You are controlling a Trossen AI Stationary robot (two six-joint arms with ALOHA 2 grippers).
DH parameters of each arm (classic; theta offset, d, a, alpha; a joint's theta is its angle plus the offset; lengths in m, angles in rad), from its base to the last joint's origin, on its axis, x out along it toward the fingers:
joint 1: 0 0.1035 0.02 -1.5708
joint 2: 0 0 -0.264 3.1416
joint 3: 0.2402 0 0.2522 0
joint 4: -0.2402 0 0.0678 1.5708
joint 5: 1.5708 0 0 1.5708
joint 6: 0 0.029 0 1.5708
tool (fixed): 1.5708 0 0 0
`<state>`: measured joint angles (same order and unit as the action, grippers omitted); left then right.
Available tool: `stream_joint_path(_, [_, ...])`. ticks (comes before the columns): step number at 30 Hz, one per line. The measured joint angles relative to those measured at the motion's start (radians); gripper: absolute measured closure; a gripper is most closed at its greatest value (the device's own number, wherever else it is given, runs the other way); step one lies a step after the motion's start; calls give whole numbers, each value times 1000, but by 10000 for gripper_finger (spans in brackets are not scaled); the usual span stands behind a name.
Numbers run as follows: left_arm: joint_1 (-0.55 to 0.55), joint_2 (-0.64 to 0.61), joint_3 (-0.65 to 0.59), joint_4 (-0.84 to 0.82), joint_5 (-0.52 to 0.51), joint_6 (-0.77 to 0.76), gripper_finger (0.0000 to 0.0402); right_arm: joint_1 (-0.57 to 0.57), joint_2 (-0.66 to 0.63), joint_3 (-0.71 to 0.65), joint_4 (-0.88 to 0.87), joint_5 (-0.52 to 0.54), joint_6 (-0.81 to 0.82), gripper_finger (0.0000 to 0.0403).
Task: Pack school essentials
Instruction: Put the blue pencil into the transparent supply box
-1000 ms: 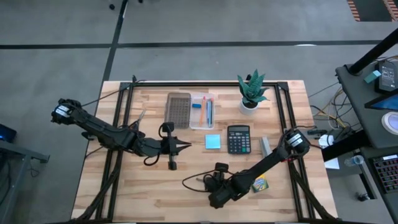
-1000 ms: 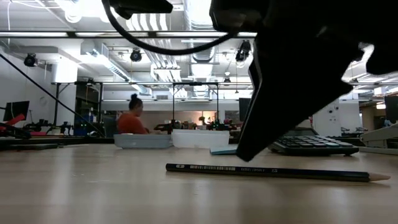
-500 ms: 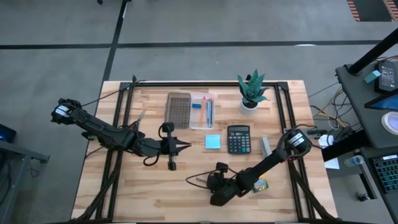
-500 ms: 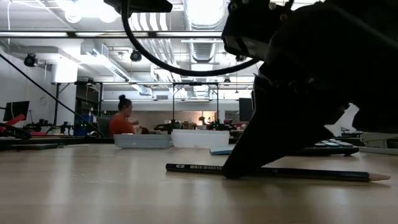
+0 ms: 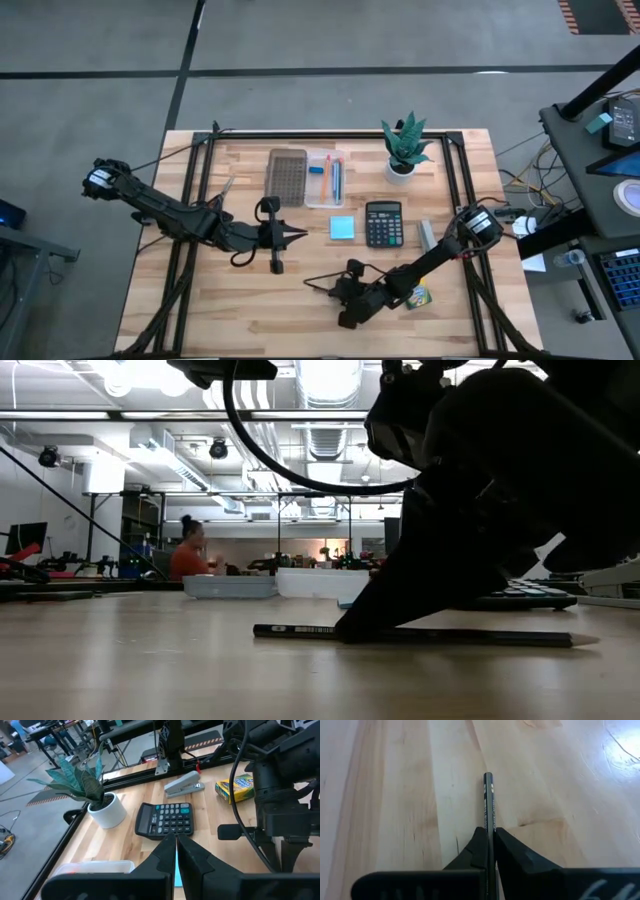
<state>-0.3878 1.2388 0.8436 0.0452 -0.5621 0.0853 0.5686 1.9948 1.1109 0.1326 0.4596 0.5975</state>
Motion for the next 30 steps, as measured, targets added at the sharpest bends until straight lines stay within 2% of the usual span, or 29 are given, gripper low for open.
stream_joint_path(6, [0, 0, -3, 37, 0, 15, 402, 0, -65, -27, -31, 14, -79, 390])
stream_joint_path(16, [0, -31, -126, 280, 17, 112, 402, 1, -257, -110, 10, 138, -264, 390])
stream_joint_path(22, [2, -37, -204, 535, 119, 213, 402, -6, -412, -245, 264, 161, -470, 390])
stream_joint_path(26, [21, -19, -249, 701, 132, 212, 402, -17, -488, -349, 553, 162, -641, 390])
stream_joint_path(30, [53, 20, -268, 844, 227, 192, 402, -55, -508, -402, 796, 120, -803, 390])
